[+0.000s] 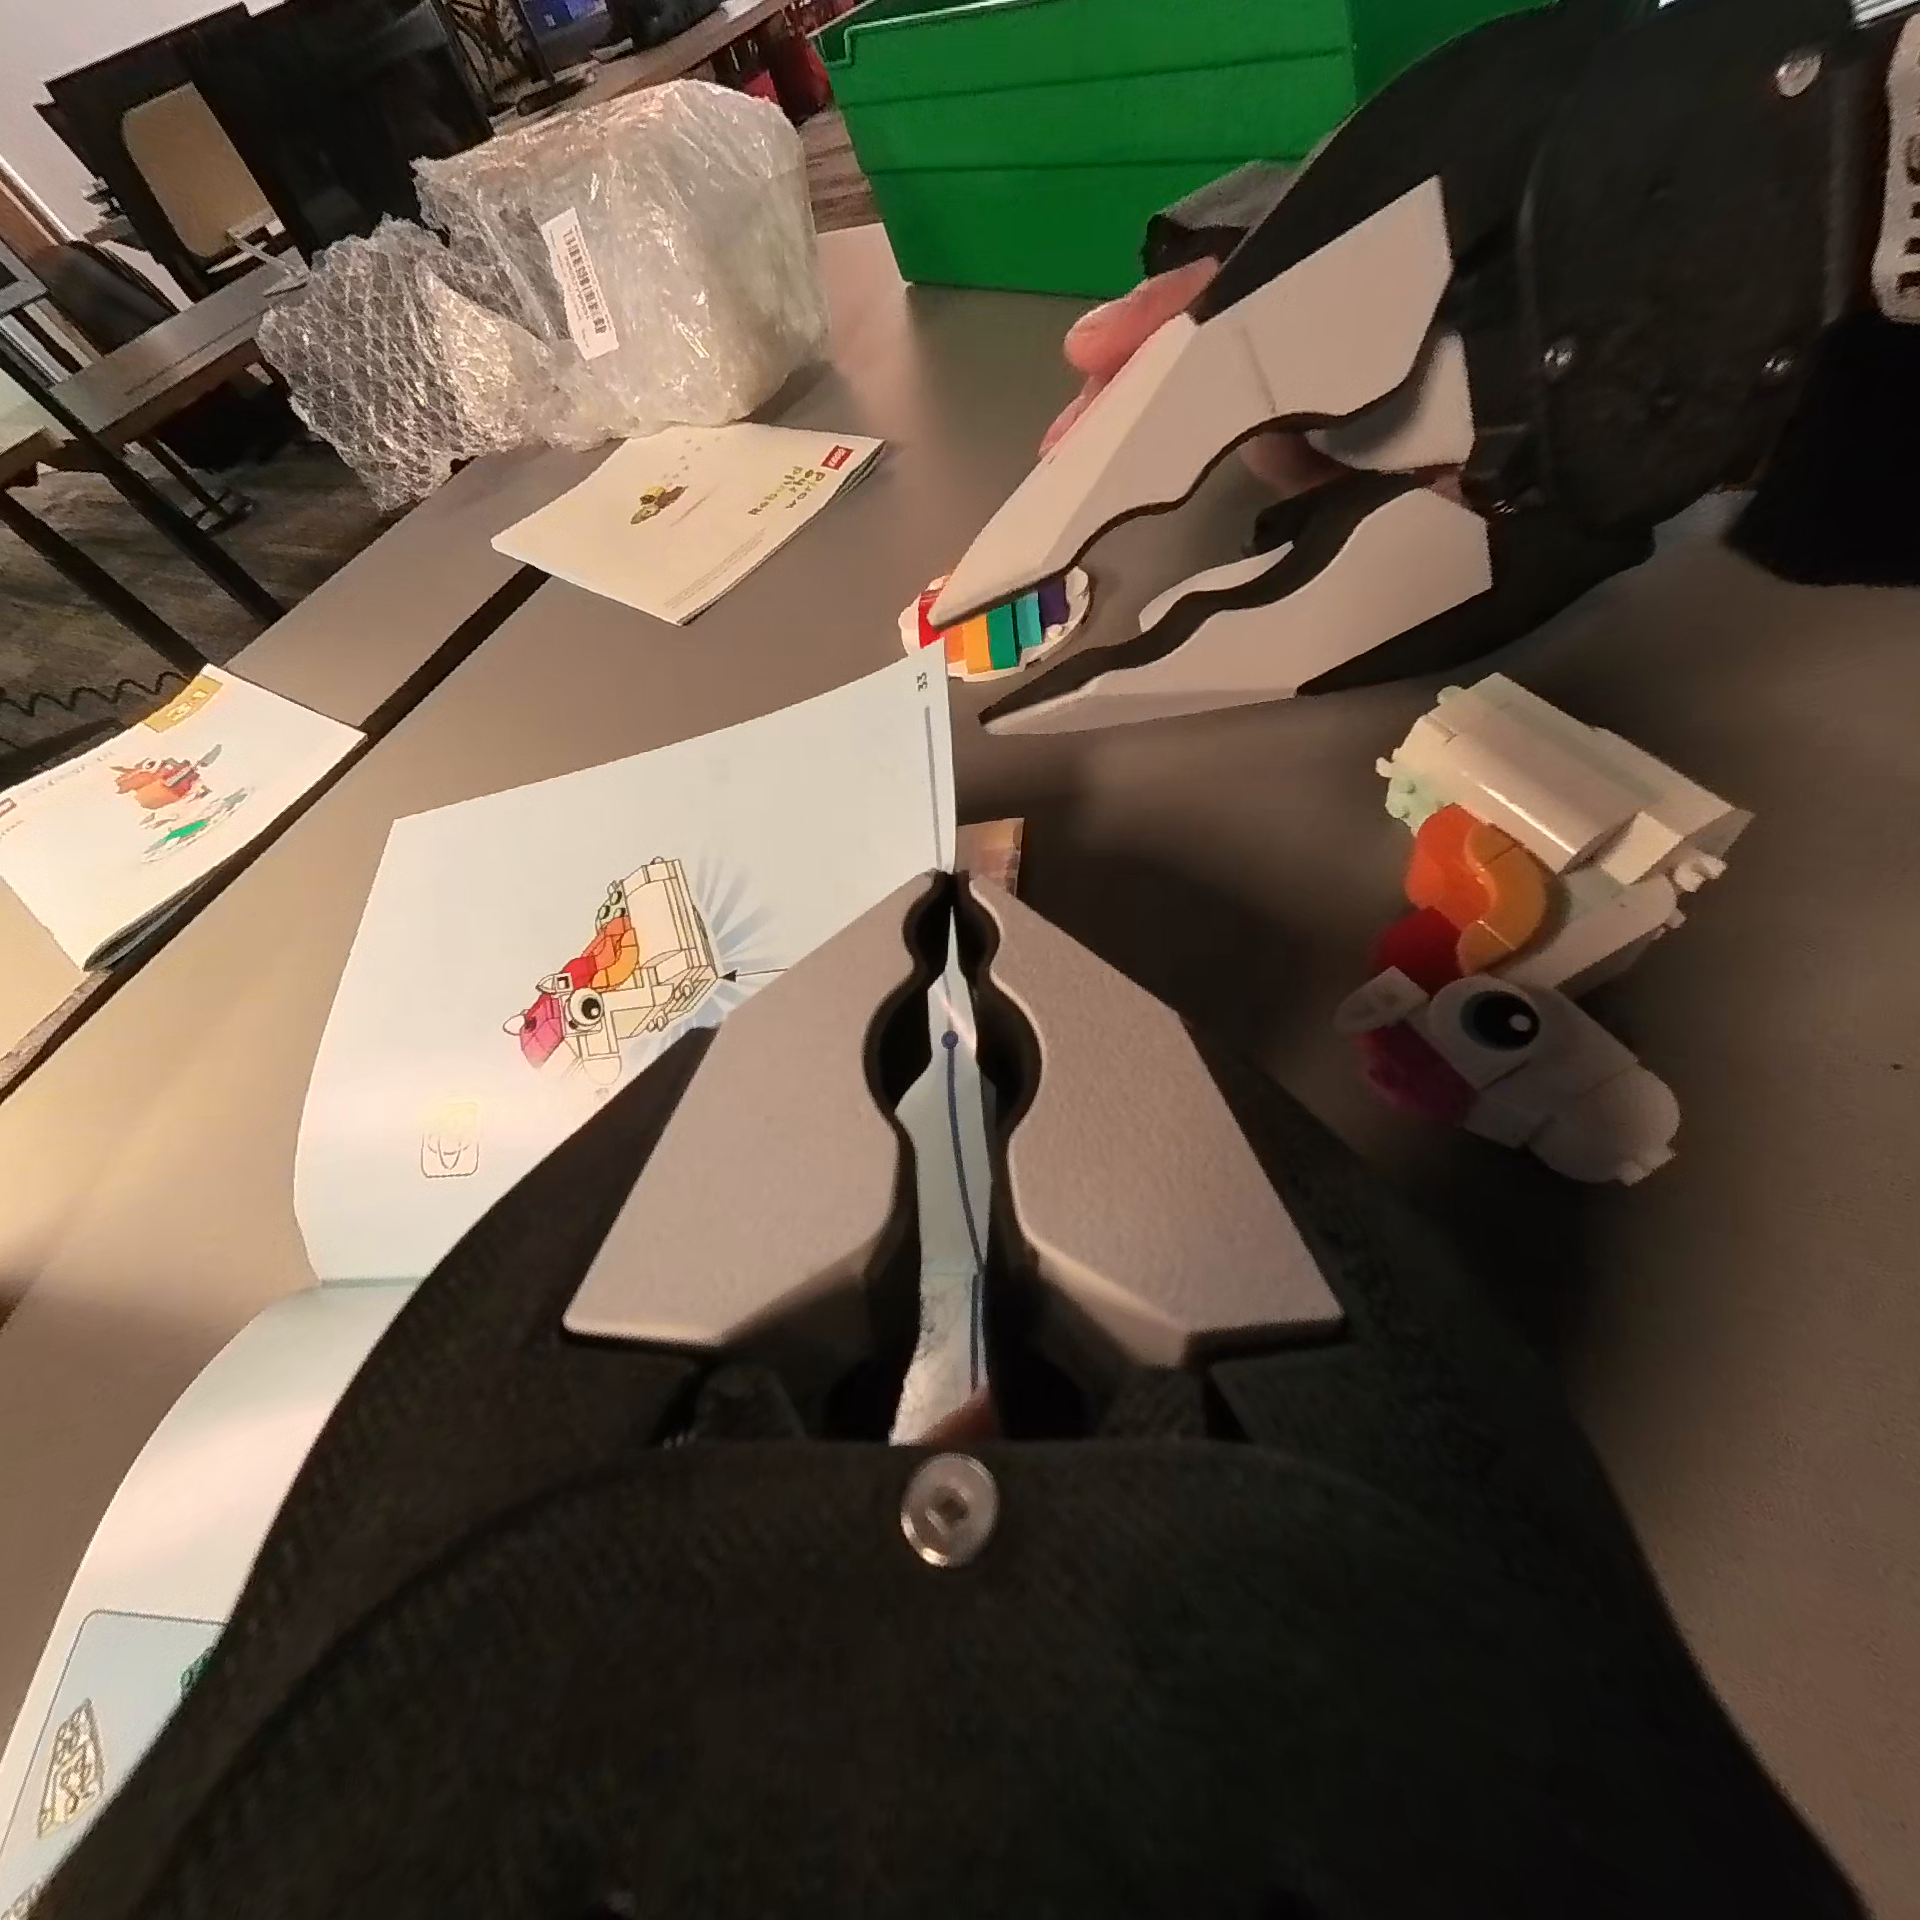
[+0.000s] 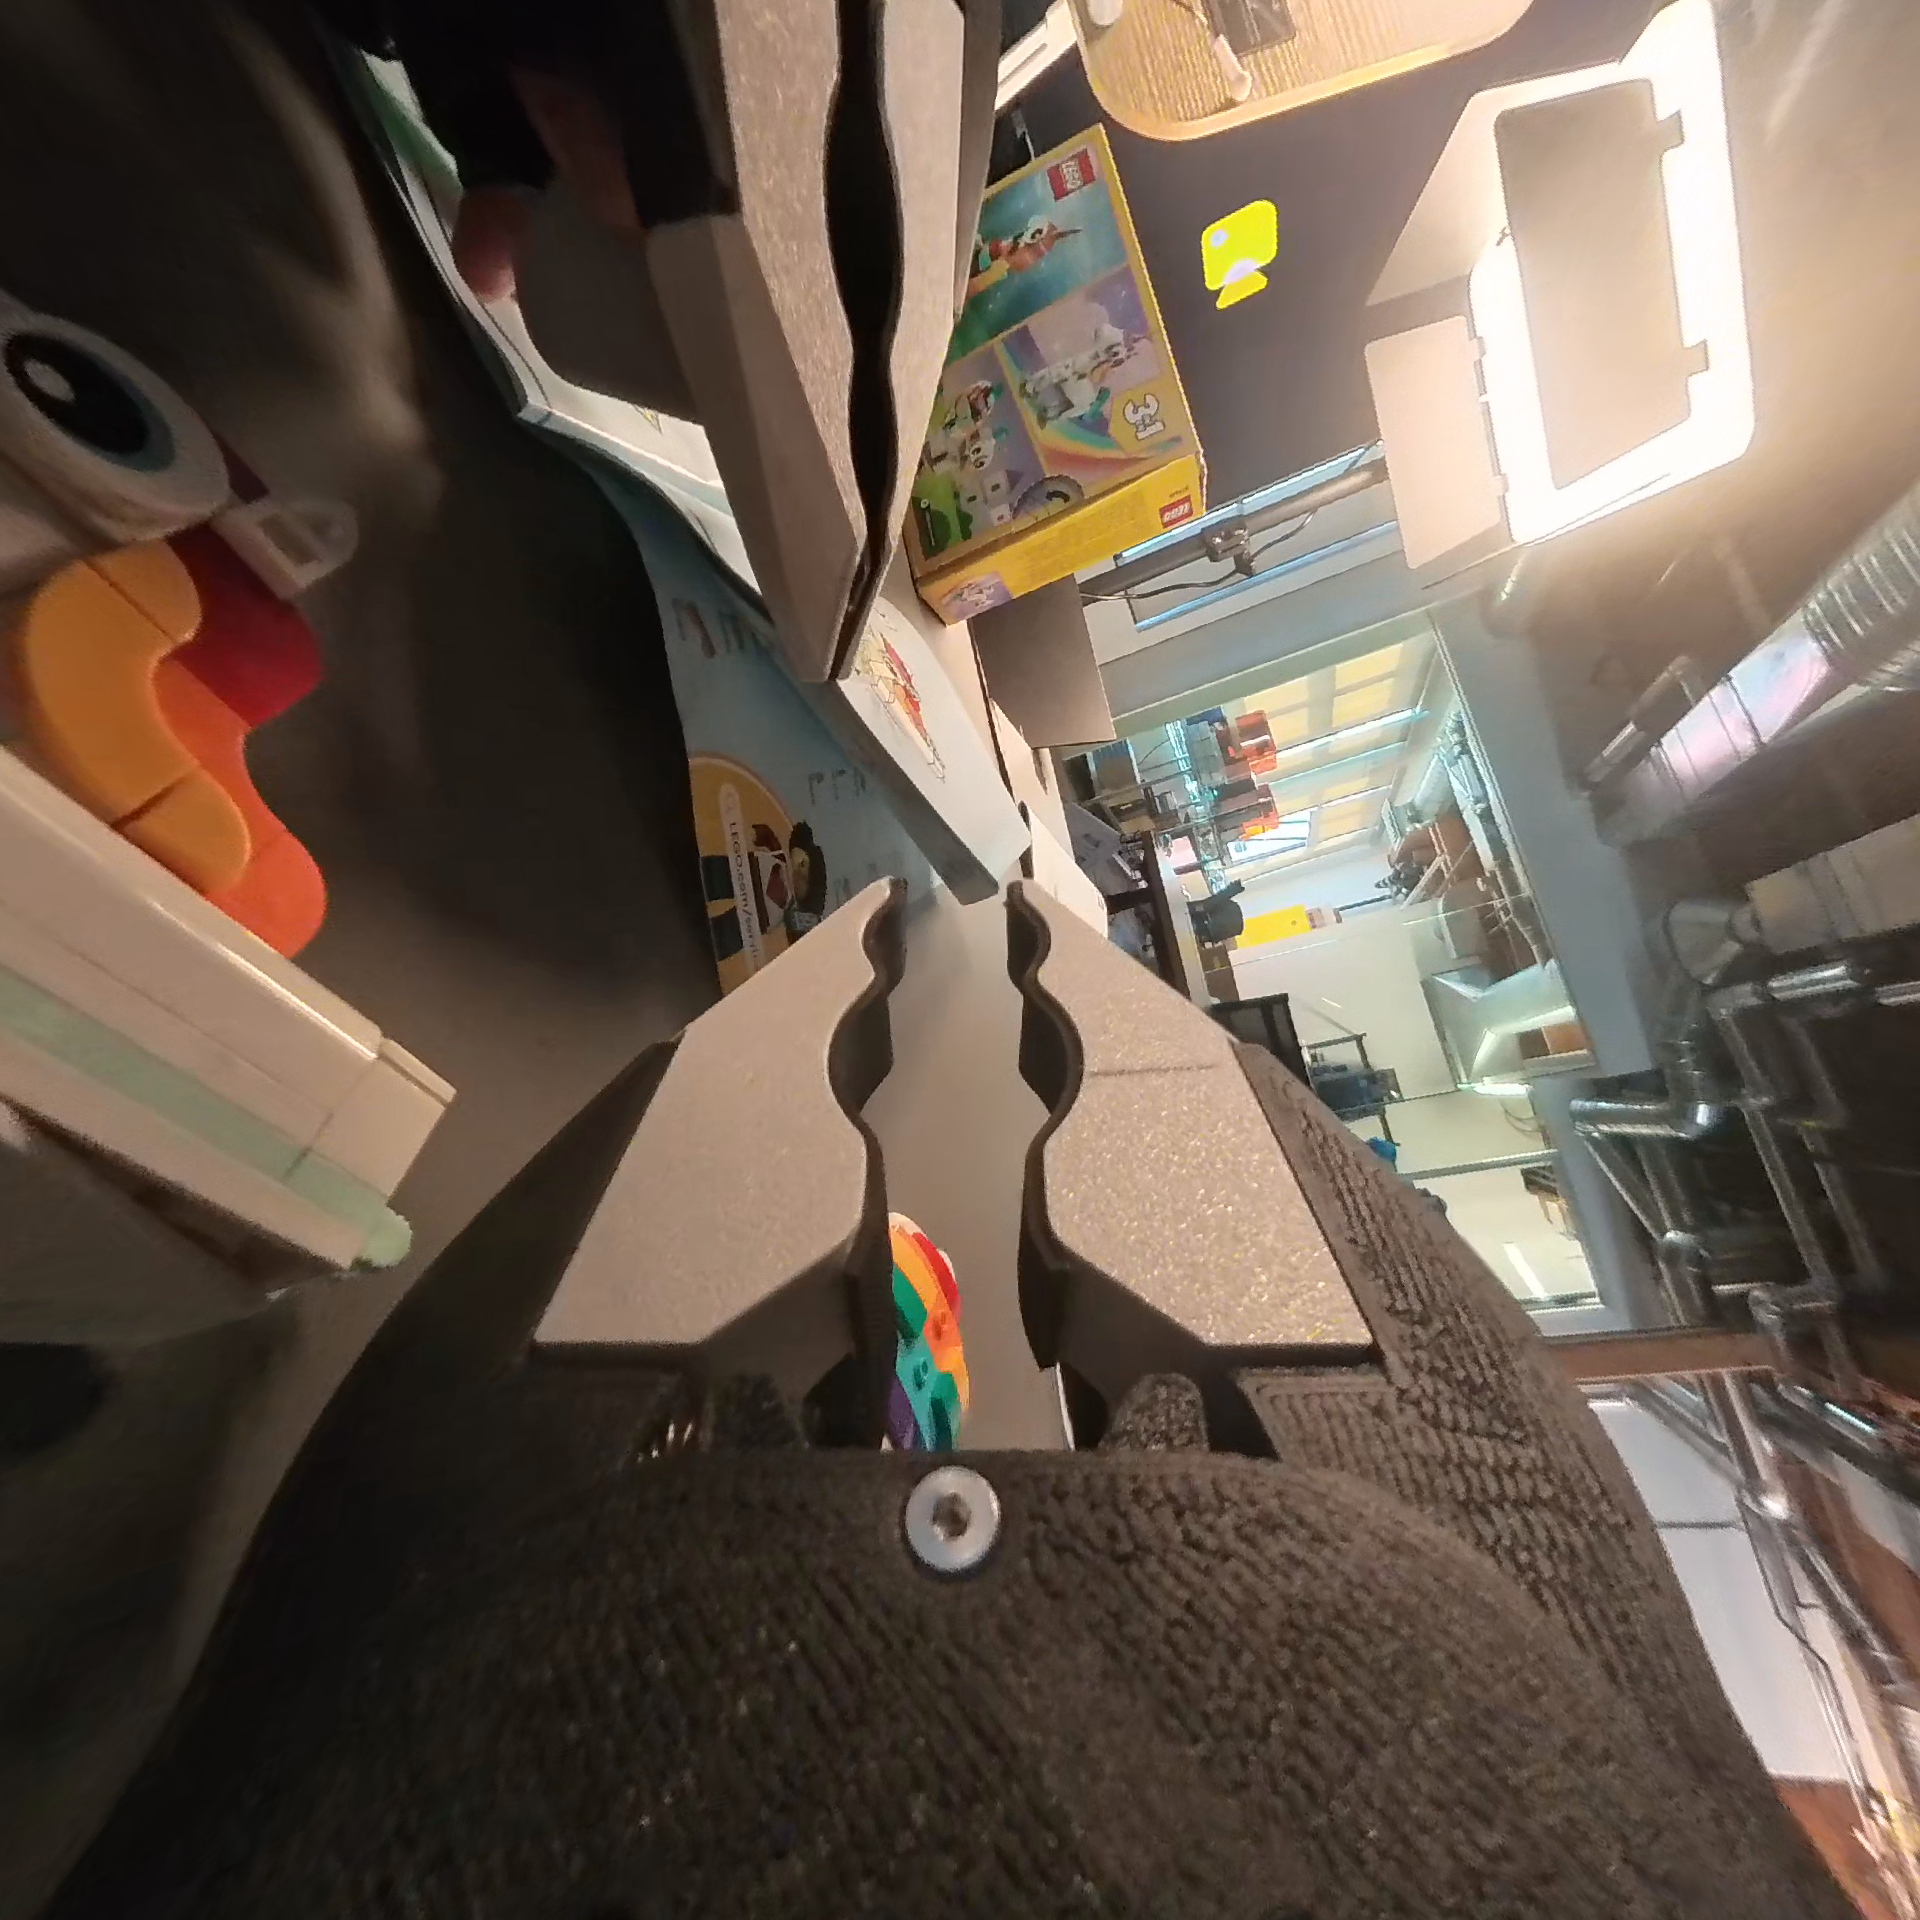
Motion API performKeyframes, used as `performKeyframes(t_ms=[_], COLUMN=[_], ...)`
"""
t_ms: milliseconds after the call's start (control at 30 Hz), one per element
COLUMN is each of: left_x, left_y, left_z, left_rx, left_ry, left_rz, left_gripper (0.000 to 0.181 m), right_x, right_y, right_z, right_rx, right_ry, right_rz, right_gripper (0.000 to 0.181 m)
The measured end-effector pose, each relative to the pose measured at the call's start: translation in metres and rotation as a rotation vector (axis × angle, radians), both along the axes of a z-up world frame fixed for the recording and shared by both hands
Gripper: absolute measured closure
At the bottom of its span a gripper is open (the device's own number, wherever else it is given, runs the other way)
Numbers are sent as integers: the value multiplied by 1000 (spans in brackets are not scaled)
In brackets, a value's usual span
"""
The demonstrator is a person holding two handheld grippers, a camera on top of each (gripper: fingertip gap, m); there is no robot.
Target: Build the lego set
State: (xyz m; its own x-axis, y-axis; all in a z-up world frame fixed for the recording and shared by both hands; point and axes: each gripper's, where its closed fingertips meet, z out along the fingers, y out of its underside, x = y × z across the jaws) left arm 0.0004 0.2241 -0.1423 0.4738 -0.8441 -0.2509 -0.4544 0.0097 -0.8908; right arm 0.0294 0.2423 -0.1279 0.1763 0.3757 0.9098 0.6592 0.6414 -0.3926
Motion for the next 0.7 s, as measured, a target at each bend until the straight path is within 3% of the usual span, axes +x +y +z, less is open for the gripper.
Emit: performKeyframes(t_ms=[700], left_x=[0], left_y=[0], left_z=[-1], left_rx=[2], left_ry=[7], left_rz=[-1], left_gripper=[181], right_x=[1], right_y=[2], right_z=[-6], right_rx=[-12], right_ry=[-32], right_rz=[-5], right_gripper=[165])
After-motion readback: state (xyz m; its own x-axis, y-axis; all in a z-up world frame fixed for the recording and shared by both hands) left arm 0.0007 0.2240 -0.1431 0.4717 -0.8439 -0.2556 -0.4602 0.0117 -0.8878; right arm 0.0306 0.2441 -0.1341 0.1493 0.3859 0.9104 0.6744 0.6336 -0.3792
